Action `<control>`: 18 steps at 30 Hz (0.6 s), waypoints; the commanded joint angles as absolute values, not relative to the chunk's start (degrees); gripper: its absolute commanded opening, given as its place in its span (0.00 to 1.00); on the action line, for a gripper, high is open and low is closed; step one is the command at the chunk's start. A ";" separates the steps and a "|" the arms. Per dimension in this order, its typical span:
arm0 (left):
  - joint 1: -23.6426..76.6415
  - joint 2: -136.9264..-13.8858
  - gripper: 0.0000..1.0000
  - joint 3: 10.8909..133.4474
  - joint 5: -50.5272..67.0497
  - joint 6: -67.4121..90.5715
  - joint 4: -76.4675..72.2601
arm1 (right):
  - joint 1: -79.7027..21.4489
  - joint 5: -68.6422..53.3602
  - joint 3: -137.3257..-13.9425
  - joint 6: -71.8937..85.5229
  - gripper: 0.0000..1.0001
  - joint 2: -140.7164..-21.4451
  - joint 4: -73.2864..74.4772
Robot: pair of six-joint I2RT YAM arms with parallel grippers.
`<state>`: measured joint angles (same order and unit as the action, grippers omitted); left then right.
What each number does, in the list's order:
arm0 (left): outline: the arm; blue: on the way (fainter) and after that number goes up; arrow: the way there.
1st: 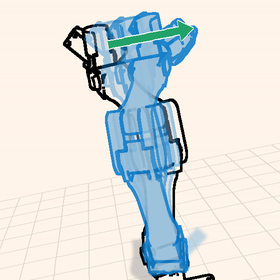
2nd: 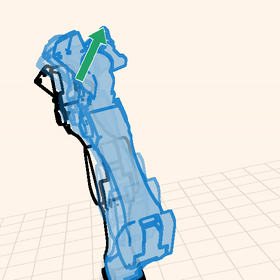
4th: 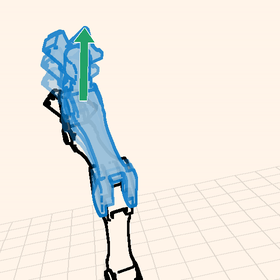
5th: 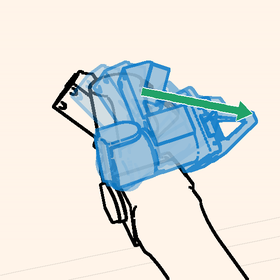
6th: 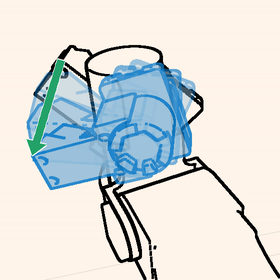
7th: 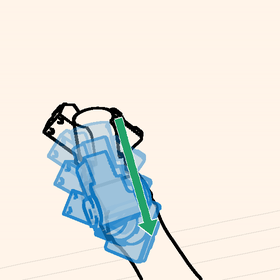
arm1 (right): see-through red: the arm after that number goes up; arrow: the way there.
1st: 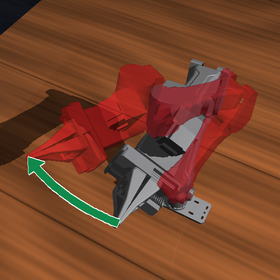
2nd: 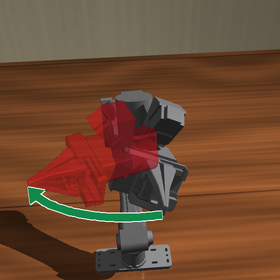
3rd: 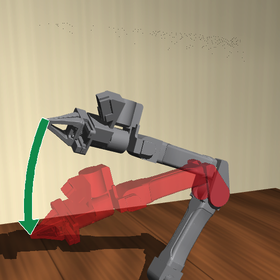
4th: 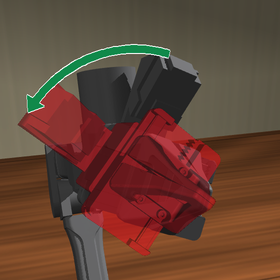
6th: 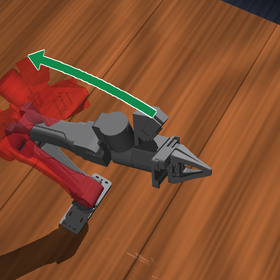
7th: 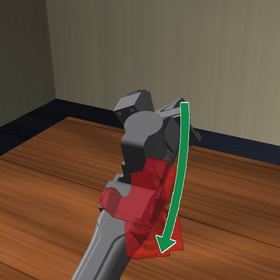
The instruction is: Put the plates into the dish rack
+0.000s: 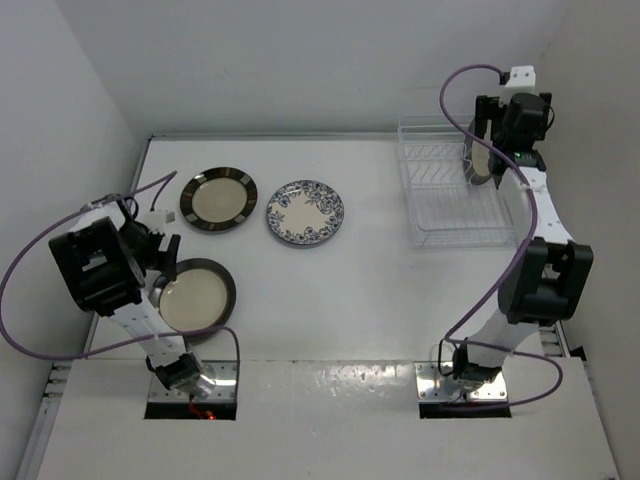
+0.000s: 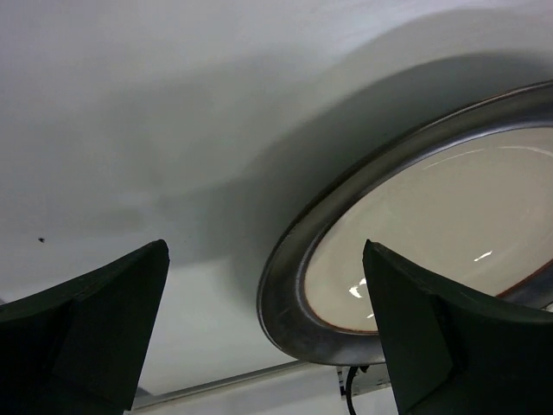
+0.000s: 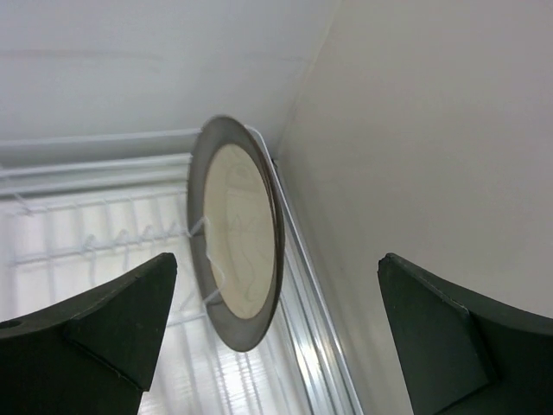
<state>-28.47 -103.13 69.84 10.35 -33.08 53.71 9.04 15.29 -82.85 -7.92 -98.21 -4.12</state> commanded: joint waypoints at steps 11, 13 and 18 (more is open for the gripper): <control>-40.95 -108.72 0.82 64.34 27.60 -49.82 62.40 | -3.33 7.38 -69.97 -1.94 1.00 -79.55 -3.43; -41.75 -110.03 0.75 63.55 27.60 -51.06 62.40 | -5.80 8.26 -66.98 -0.45 1.00 -77.00 -3.52; -41.75 -112.84 0.49 63.54 29.44 -52.73 62.75 | -10.88 10.02 -60.74 4.30 1.00 -72.16 -2.02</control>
